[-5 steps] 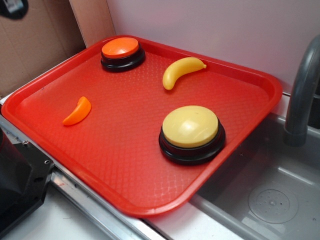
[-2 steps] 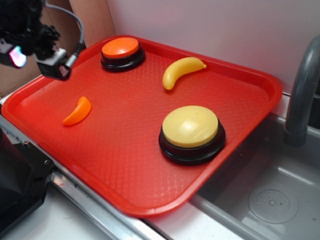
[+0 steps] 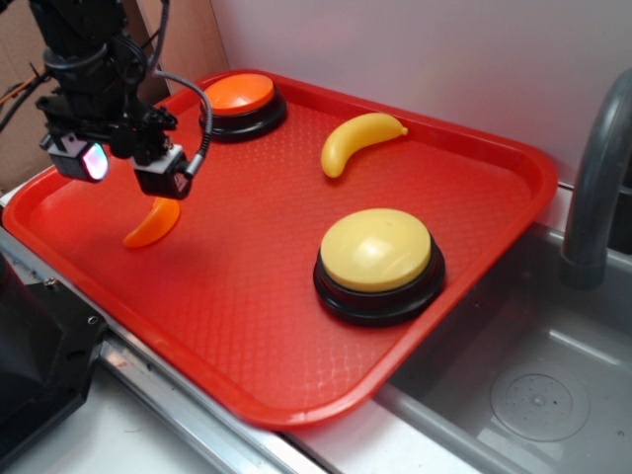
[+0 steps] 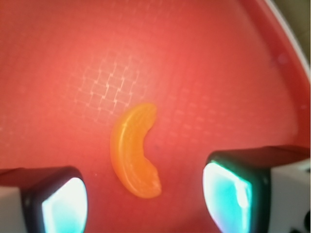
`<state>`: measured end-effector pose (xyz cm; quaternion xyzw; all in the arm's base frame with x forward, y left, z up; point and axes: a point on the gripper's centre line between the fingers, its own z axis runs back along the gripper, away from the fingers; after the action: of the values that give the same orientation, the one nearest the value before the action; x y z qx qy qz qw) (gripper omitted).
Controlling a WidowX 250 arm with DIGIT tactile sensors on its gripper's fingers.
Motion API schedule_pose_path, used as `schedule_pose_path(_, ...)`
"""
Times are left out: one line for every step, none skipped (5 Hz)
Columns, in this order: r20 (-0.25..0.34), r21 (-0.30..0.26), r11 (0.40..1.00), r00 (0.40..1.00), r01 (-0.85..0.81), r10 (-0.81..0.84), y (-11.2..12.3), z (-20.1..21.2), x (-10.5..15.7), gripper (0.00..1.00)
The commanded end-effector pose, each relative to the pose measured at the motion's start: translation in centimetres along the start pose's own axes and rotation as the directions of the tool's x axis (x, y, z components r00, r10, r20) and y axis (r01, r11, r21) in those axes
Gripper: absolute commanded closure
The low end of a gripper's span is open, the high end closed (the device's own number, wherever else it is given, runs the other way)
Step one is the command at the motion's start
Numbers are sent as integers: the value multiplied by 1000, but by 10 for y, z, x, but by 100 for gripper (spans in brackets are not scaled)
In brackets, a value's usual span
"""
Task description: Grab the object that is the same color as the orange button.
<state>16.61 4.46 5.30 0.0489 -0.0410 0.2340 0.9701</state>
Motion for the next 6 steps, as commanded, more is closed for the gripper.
schedule_pose_path(-6,4,999,999,-46,46,6,-18,0,0)
schedule_pose_path(-5,-23,1000,1000,-10,10,-5,-26,6,0)
schedule_pose_path(-15,-84,996,1000,18,-19,-9,-31,9,0)
schedule_pose_path(-31,-102,995,999,3,-6,-5,-34,8,12)
schedule_pose_path(-13,-85,996,1000,-15,14,1,-33,5,100)
schedule_pose_path(15,-72,997,1000,2,-1,3,-29,4,100)
